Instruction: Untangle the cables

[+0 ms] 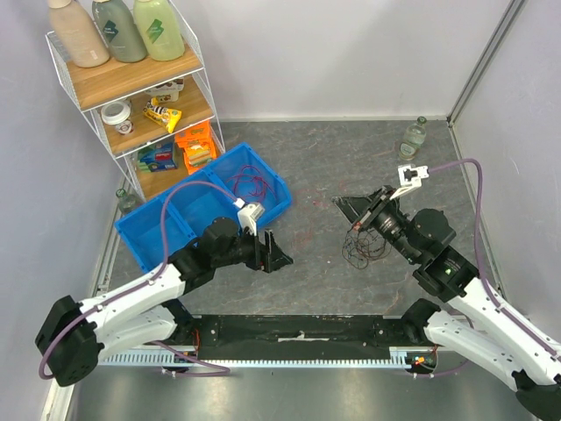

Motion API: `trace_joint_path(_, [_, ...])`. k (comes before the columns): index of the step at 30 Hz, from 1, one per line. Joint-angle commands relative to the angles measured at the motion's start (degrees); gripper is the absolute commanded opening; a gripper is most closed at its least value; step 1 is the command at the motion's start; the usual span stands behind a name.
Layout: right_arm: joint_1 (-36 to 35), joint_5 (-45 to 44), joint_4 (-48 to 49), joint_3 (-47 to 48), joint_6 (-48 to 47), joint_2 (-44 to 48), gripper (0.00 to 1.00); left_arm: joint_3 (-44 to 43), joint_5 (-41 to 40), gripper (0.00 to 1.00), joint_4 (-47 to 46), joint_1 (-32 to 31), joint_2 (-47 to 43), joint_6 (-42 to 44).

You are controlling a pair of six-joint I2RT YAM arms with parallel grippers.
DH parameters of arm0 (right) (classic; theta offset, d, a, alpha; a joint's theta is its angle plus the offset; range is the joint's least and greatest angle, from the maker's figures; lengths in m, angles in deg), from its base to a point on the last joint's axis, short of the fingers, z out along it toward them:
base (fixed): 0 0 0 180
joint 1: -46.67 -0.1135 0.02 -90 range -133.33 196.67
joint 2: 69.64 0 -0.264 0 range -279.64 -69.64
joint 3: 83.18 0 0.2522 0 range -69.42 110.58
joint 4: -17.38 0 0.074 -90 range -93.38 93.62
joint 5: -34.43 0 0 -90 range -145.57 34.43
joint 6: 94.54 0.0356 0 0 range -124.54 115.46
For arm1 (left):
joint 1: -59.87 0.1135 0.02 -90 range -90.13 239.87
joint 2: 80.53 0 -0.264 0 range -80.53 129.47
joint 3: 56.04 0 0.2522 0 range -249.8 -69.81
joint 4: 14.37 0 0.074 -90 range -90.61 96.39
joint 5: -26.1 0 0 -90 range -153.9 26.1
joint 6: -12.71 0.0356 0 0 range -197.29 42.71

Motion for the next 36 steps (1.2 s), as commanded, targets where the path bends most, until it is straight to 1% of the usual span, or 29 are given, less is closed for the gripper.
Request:
trace_joint_path(1, [-0.1, 0.0, 4.8, 3.2, 1.4, -1.0, 0.0, -1.2, 0.8, 0.84, -5.3, -0.1, 1.3, -3.5])
trace_joint_path(4, [-0.1, 0.7, 6.1, 3.6, 1.8, -1.5, 0.0, -1.2, -0.6, 0.84, -5.8, -0.1, 3.7, -3.7])
trace_joint_path(6, [-0.1, 1.0, 6.8, 3.7, 2.1, -1.7, 0.0, -1.0, -0.5, 0.82, -7.6, -0.1, 5.8, -4.7])
trace_joint_path(9, [-0.1, 1.4, 6.9, 4.0, 1.8, -1.8, 0.0, -0.8, 1.5, 0.79, -13.2, -0.1, 9.1, -7.6])
trace_joint_path(10, [-0.1, 1.4, 6.9, 4.1, 1.6, -1.8, 0.0, -0.5, 2.0, 0.8, -15.2, -0.1, 10.2, -8.9])
trace_joint_path(13, [0.0, 1.4, 6.9, 4.0, 1.4, -1.4, 0.0, -0.6, 1.9, 0.87, -19.6, -0.1, 13.1, -12.1])
trace_joint_path(16, [-0.1, 1.4, 6.8, 3.9, 1.4, -1.1, 0.0, -2.0, 1.9, 0.87, -21.0, -0.1, 16.6, -13.9])
trace_joint_path(20, [-0.1, 1.6, 7.0, 3.9, 1.5, -0.7, 0.0, -3.8, 2.0, 0.82, -21.6, -0.1, 21.4, -16.4])
trace_joint_path(26, [-0.1, 1.7, 7.0, 3.9, 0.9, -0.1, 0.0, -4.0, 0.3, 0.8, -23.7, -0.1, 24.7, -18.8])
trace_joint_path(32, [-0.1, 2.1, 7.3, 3.9, 1.2, 0.1, 0.0, -5.9, 0.4, 0.65, -27.2, -0.1, 29.5, -18.6])
trace_joint_path(35, [-0.1, 2.1, 7.3, 4.1, 1.3, 0.1, 0.0, -7.6, 2.3, 0.64, -29.5, -0.1, 32.8, -19.1])
trace_joint_path(36, [0.0, 2.1, 7.2, 4.2, 1.1, 0.2, 0.0, -8.0, 2.9, 0.66, -29.9, -0.1, 33.7, -19.3])
